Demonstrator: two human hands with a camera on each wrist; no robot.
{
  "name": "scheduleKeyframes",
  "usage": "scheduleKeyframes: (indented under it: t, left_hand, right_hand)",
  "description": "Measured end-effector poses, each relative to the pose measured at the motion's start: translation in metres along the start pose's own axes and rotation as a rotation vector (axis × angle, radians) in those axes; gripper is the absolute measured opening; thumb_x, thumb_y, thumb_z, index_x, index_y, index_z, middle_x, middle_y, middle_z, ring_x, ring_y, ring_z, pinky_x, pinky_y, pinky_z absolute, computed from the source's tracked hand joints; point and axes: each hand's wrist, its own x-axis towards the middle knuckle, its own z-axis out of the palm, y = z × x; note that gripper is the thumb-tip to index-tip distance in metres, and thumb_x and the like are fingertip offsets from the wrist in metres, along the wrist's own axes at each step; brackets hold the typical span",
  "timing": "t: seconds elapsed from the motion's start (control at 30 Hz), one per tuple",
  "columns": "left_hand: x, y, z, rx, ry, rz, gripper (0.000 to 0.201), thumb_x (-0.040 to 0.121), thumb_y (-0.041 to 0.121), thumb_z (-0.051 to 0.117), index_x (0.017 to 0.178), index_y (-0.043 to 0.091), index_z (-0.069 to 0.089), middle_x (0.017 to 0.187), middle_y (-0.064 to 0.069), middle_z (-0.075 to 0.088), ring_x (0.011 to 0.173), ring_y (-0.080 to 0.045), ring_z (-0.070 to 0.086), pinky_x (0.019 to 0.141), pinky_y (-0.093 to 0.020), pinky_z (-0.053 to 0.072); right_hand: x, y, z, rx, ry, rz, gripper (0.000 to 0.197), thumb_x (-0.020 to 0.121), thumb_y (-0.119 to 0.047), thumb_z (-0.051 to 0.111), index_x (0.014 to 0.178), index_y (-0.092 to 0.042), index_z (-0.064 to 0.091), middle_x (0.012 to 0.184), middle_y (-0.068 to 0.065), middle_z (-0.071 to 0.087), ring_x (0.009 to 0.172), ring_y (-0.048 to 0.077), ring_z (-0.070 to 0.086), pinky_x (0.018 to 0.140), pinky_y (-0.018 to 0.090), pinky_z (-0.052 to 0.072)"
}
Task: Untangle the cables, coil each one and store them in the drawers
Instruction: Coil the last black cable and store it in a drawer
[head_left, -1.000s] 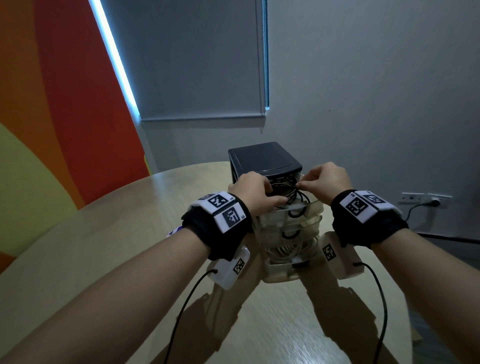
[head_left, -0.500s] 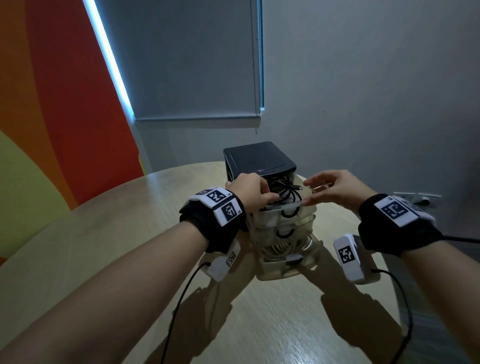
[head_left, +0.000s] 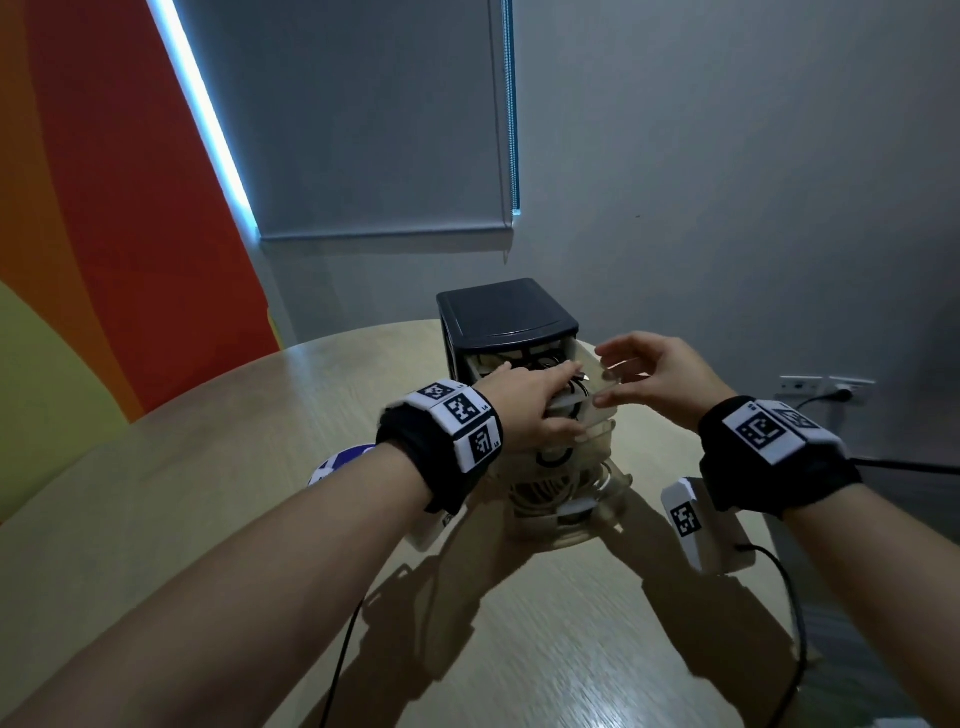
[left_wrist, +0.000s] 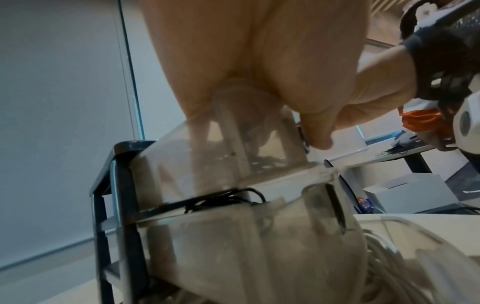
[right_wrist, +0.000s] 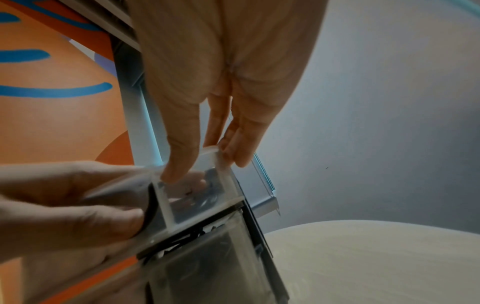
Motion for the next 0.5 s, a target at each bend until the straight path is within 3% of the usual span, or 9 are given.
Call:
scheduleKeyframes:
  t: [0.1, 0.23, 0.33, 0.43, 0.47, 0.5]
  left_hand:
    - [0.002, -0.006, 0.004, 0.04, 0.084, 0.019, 0.063, 0.096, 0.047, 0.041, 0.149, 0.02, 0.019, 0.142, -0.005, 0.047, 0.123, -0.025, 0.049, 0.103, -0.034, 0.031]
    - [0.002, -0.019, 0.009, 0.086, 0.199, 0.019, 0.053, 0.098, 0.045, 0.033, 0.144, 0.02, 0.031, 0.141, -0.001, 0.048, 0.129, -0.018, 0.043, 0.108, -0.035, 0.021]
    - [0.001, -0.033, 0.013, 0.098, 0.299, 0.028, 0.05, 0.097, 0.047, 0.032, 0.139, 0.02, 0.041, 0.137, 0.002, 0.05, 0.13, -0.015, 0.041, 0.109, -0.038, 0.019]
    - [0.001, -0.046, 0.02, 0.171, 0.504, 0.061, 0.05, 0.093, 0.045, 0.033, 0.122, 0.014, 0.06, 0.125, -0.004, 0.062, 0.121, -0.022, 0.054, 0.1, -0.046, 0.037]
    - [0.003, -0.05, 0.021, 0.191, 0.558, 0.043, 0.05, 0.093, 0.044, 0.033, 0.123, 0.013, 0.059, 0.127, -0.005, 0.06, 0.123, -0.023, 0.053, 0.1, -0.046, 0.037]
    - [0.003, -0.052, 0.021, 0.177, 0.529, -0.007, 0.052, 0.095, 0.044, 0.034, 0.131, 0.012, 0.052, 0.136, -0.006, 0.053, 0.13, -0.022, 0.045, 0.105, -0.045, 0.032]
  right_hand:
    - [0.004, 0.002, 0.006, -0.01, 0.02, -0.025, 0.053, 0.06, 0.007, 0.081, 0.108, -0.004, 0.061, 0.091, 0.001, 0.062, 0.077, 0.008, 0.06, 0.065, 0.013, 0.053]
    - [0.014, 0.003, 0.015, -0.036, 0.066, -0.06, 0.047, 0.062, 0.004, 0.081, 0.105, -0.004, 0.063, 0.088, -0.001, 0.062, 0.075, 0.011, 0.06, 0.066, 0.013, 0.052]
    - [0.026, 0.001, 0.023, -0.128, 0.126, -0.076, 0.048, 0.062, -0.002, 0.083, 0.107, -0.007, 0.064, 0.097, 0.005, 0.064, 0.086, 0.017, 0.06, 0.08, 0.026, 0.051]
    - [0.04, 0.0, 0.028, -0.279, 0.196, -0.092, 0.055, 0.067, -0.009, 0.082, 0.118, -0.009, 0.059, 0.115, 0.007, 0.06, 0.102, 0.018, 0.058, 0.087, 0.023, 0.043]
    - [0.044, 0.0, 0.03, -0.325, 0.204, -0.089, 0.058, 0.069, -0.011, 0.08, 0.123, -0.01, 0.057, 0.121, 0.008, 0.057, 0.108, 0.019, 0.055, 0.09, 0.022, 0.04]
    - [0.047, -0.001, 0.032, -0.36, 0.204, -0.084, 0.06, 0.072, -0.014, 0.079, 0.127, -0.01, 0.053, 0.127, 0.008, 0.054, 0.114, 0.02, 0.053, 0.094, 0.024, 0.038]
